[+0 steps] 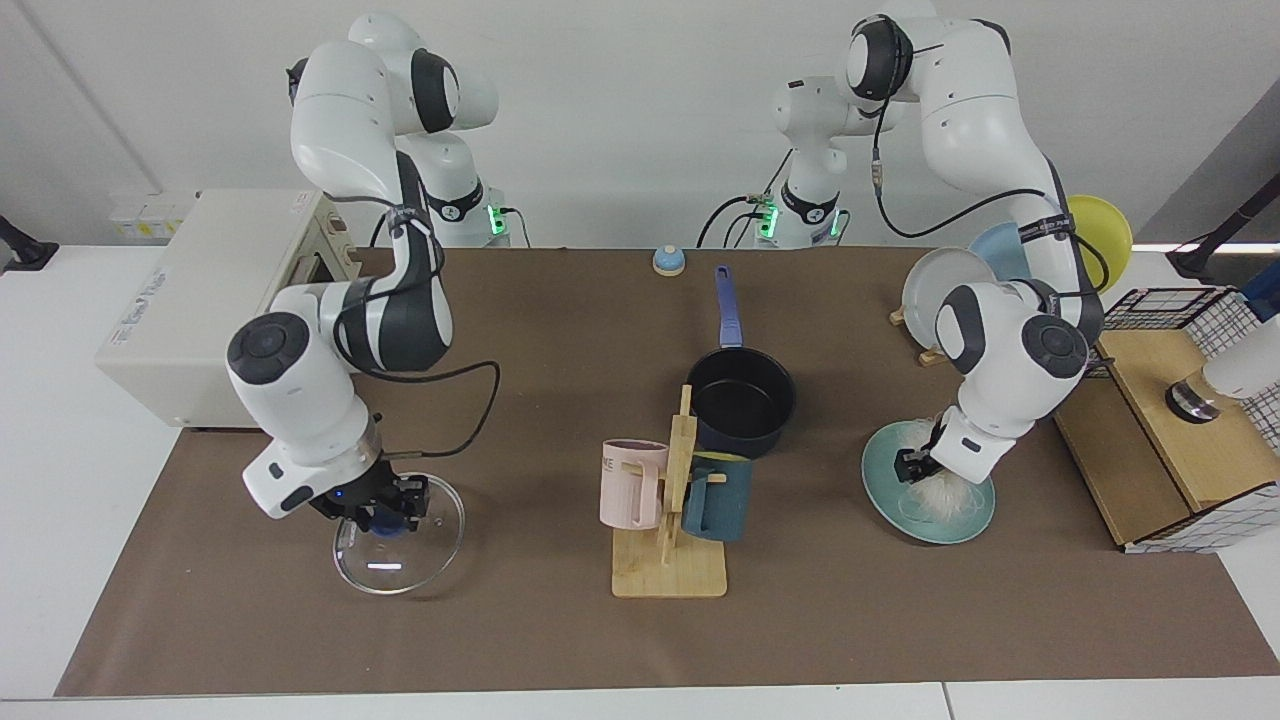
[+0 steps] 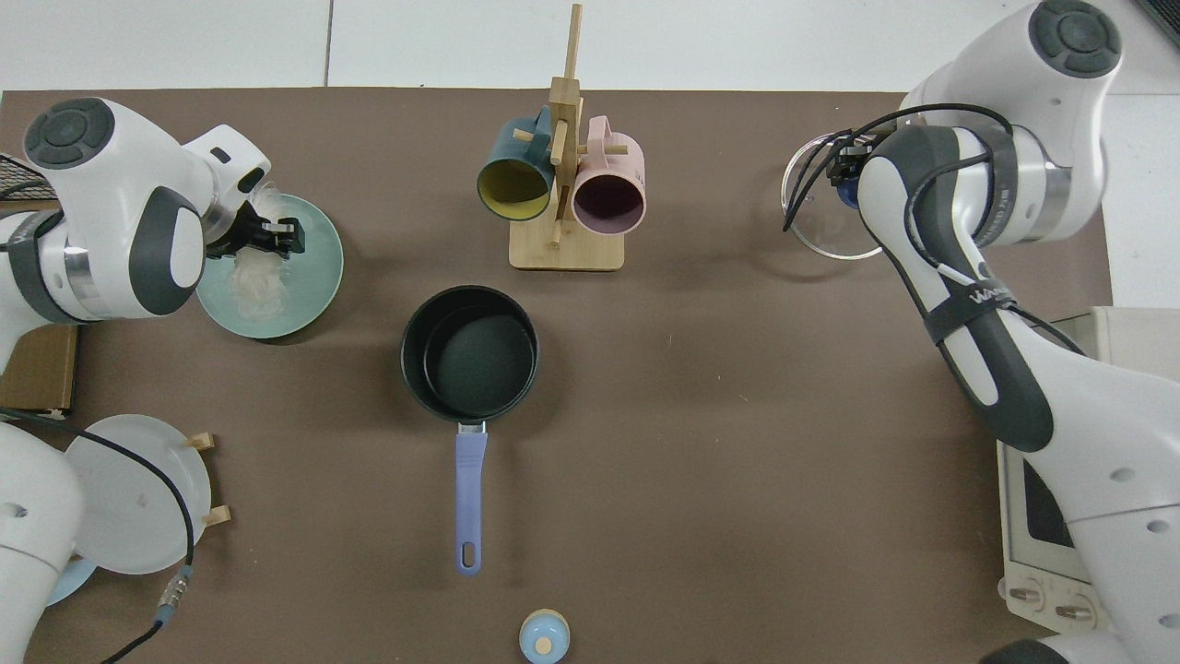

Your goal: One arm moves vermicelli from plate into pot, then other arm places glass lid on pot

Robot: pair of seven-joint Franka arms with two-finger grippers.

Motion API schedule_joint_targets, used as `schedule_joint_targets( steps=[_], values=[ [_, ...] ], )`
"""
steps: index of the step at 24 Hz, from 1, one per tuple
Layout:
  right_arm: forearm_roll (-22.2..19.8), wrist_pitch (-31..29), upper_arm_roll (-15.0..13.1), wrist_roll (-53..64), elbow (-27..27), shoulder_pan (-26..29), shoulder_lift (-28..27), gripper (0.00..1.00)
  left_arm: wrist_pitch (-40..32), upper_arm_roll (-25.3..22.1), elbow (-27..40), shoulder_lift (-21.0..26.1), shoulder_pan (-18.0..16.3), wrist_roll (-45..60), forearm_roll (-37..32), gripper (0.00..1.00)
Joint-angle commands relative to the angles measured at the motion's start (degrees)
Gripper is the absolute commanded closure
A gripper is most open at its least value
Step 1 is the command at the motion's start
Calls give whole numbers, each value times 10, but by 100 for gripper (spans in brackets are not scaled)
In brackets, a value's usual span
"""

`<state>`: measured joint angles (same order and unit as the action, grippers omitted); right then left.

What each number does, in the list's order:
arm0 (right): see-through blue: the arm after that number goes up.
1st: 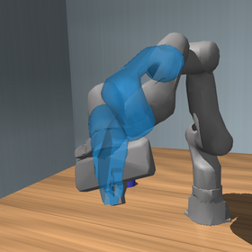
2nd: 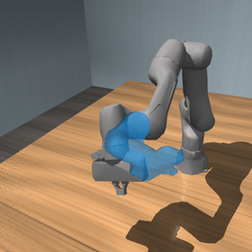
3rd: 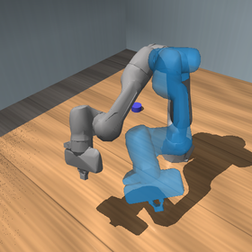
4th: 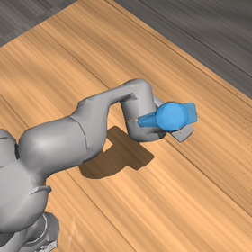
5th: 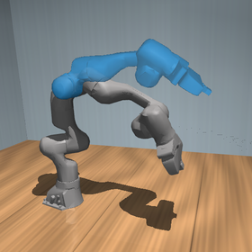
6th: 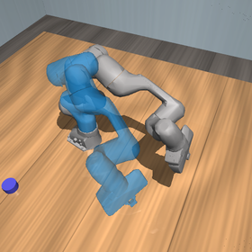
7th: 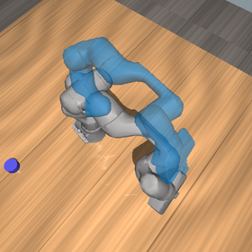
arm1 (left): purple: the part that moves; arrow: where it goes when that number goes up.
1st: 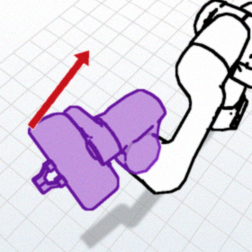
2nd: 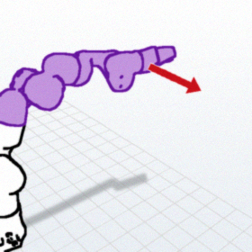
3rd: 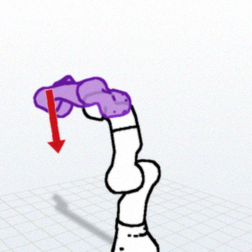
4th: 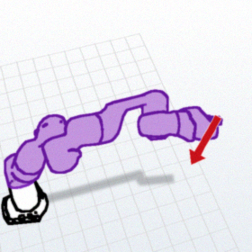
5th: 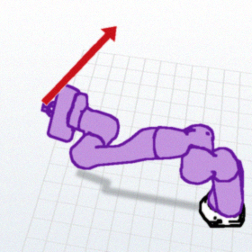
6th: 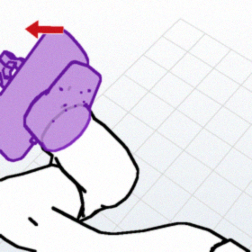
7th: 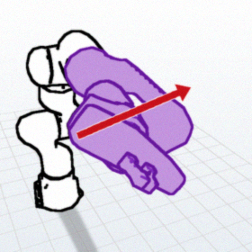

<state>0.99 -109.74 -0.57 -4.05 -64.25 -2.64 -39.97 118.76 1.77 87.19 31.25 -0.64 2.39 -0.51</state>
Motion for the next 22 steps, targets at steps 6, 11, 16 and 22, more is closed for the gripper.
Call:
schedule_joint_targets(
  steps=[6,11,16,22],
  values=[
    [14,62,4,11,-217,14,225,100,-106,0,-6,-86,7,2,-12,100],
    [14,70,6,-22,-322,-19,316,100,-159,1,14,-134,10,2,-9,100],
    [6,59,5,-197,-335,-121,329,100,-163,0,82,-208,13,9,-8,100],
    [3,46,5,-324,-305,-226,305,100,-152,1,176,-287,17,23,2,100]
  ],
)
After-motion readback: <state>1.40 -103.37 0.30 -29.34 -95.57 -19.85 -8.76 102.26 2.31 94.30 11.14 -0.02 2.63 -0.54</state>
